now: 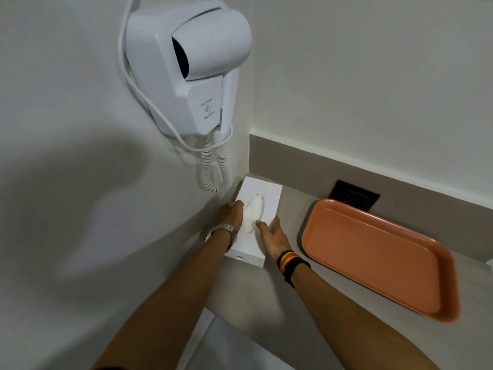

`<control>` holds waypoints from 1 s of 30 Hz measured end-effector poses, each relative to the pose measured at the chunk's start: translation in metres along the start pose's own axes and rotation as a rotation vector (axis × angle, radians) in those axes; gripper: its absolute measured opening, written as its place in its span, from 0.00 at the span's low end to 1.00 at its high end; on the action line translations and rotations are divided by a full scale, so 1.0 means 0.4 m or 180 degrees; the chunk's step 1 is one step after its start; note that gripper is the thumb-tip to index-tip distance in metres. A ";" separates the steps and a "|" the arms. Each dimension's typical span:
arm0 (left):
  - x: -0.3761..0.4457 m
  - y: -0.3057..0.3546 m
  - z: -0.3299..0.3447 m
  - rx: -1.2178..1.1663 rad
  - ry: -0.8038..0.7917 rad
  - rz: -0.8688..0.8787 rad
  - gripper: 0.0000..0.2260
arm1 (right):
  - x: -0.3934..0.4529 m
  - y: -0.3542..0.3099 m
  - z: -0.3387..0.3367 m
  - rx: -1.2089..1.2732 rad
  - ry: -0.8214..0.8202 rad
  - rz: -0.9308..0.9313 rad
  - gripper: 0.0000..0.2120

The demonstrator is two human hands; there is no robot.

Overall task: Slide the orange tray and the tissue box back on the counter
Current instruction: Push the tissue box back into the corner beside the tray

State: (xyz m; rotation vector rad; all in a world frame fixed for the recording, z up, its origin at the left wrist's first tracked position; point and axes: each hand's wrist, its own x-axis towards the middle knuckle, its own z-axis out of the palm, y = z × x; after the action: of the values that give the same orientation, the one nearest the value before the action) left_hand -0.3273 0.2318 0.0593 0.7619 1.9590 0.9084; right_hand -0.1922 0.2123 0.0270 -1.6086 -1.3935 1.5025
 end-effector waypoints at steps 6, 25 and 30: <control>0.126 0.016 0.000 0.0264 -0.0136 0.0154 0.12 | 0.089 -0.014 0.034 0.0114 0.0077 0.0058 0.26; -0.158 -0.307 0.050 0.2965 0.0238 0.2786 0.29 | -0.205 0.325 -0.067 -0.3154 0.0309 -0.1583 0.33; -0.219 -0.342 0.102 0.2986 0.0154 0.2405 0.34 | -0.264 0.417 -0.115 -0.3566 0.0179 -0.1250 0.37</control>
State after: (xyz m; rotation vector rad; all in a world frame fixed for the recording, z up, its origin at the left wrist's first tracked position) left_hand -0.2741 0.1011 -0.0312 2.1197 2.1270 0.3257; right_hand -0.0800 0.0737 -0.0691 -1.7122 -2.5531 0.3834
